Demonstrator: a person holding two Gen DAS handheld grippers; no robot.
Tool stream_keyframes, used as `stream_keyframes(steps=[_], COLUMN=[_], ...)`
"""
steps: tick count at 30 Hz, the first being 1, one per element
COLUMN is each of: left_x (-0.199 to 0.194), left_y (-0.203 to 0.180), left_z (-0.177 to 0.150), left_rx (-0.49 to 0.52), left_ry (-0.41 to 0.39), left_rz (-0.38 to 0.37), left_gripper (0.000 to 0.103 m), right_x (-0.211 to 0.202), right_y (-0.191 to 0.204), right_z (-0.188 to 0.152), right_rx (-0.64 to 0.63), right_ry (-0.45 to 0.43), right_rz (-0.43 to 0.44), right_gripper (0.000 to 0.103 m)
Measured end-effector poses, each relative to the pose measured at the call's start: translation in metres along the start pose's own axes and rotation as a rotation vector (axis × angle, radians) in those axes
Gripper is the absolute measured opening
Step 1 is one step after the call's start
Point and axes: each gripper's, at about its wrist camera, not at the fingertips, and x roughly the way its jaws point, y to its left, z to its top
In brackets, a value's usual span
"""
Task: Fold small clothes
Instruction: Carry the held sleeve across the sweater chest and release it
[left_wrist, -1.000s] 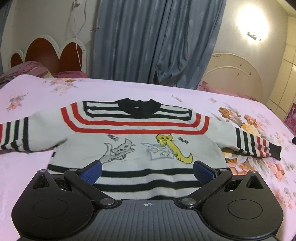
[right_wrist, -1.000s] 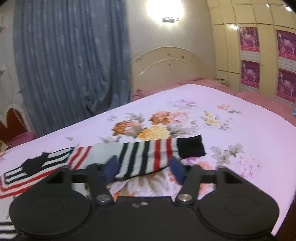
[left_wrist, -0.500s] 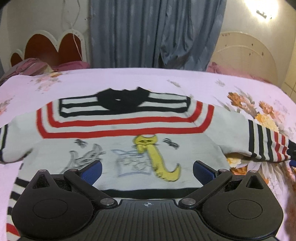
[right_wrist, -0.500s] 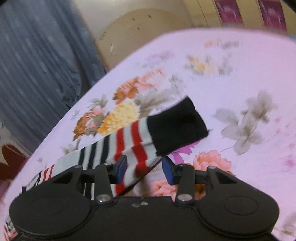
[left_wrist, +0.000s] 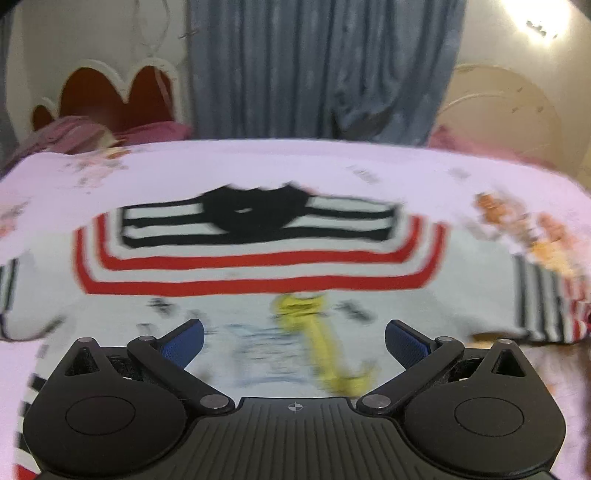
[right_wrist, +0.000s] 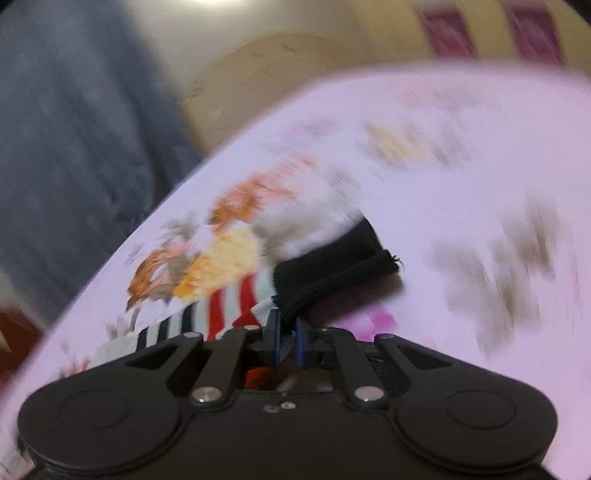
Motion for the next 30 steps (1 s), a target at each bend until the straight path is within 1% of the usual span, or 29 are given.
stream_keyframes(steps=[1,2,3,4,5,6,8,10,12,14,16,18,20,21,22,23,24,25,26,28,29,30], left_x=[0.008,0.015,0.018,0.017,0.016,0.017,0.021,0.023,0.024,0.026,0.024,0.022,0.021,0.021,0.021,0.022,0.025,0.028,0.033,0.042,0.049,0.058], left_y=[0.007,0.017,0.03,0.041,0.056,0.067,0.087,0.111,0.127,0.14,0.153,0.169,0.183,0.186,0.187,0.186,0.183,0.179,0.174,0.164,0.156,0.148], left_z=[0.0,-0.002,-0.004,-0.006,-0.008,-0.01,-0.011,-0.011,-0.01,-0.011,-0.012,-0.016,-0.019,-0.021,-0.021,-0.021,-0.019,-0.017,-0.013,-0.007,-0.003,0.001], left_rx=[0.02,0.032,0.02,0.001,-0.021,-0.037,-0.068,-0.093,-0.095,-0.095,-0.102,-0.147,-0.206,-0.219,-0.219,-0.208,-0.197,-0.197,-0.204,-0.22,-0.222,-0.223], left_ry=[0.042,0.084,0.093,0.081,0.067,0.064,0.065,0.052,0.05,0.055,0.045,0.032,0.024,0.02,0.015,0.006,0.008,0.011,0.011,0.012,0.019,0.032], left_rz=[0.011,0.012,0.008,-0.002,-0.003,0.001,-0.002,-0.021,-0.043,-0.05,-0.061,-0.071,-0.102,-0.116,-0.13,-0.146,-0.166,-0.192,-0.234,-0.299,-0.333,-0.356], left_gripper=[0.103,0.103,0.103,0.103,0.103,0.103,0.103,0.103,0.103,0.102,0.103,0.102,0.102,0.102,0.093,0.083,0.072,0.072,0.072,0.072,0.072,0.072], right_x=[0.01,0.01,0.004,-0.007,-0.016,-0.023,-0.034,-0.042,-0.043,-0.043,-0.043,-0.04,-0.033,-0.034,-0.037,-0.042,-0.045,-0.05,-0.057,-0.068,-0.072,-0.072], right_y=[0.005,0.014,0.025,0.042,0.06,0.078,0.12,0.173,0.214,0.256,0.29,0.314,0.33,0.332,0.334,0.334,0.334,0.331,0.326,0.316,0.308,0.302], right_z=[0.001,0.004,0.006,0.008,0.007,0.005,-0.005,-0.029,-0.054,-0.089,-0.124,-0.154,-0.18,-0.194,-0.199,-0.199,-0.195,-0.189,-0.182,-0.171,-0.162,-0.151], right_rx=[-0.023,-0.055,-0.097,-0.144,-0.185,-0.227,-0.317,-0.413,-0.467,-0.544,-0.621,-0.681,-0.729,-0.743,-0.754,-0.763,-0.759,-0.744,-0.718,-0.663,-0.623,-0.585], right_ry=[0.052,0.037,0.001,-0.048,-0.077,-0.092,-0.096,-0.06,0.007,0.083,0.139,0.201,0.265,0.28,0.261,0.264,0.271,0.262,0.222,0.186,0.176,0.155], right_rz=[-0.026,-0.056,-0.049,-0.02,0.014,0.05,0.155,0.27,0.381,0.463,0.521,0.545,0.535,0.529,0.535,0.544,0.561,0.572,0.576,0.577,0.568,0.544], right_gripper=[0.007,0.007,0.007,0.007,0.007,0.007,0.007,0.007,0.007,0.007,0.007,0.007,0.008,0.01,0.014,0.021,0.036,0.043,0.046,0.039,0.032,0.028])
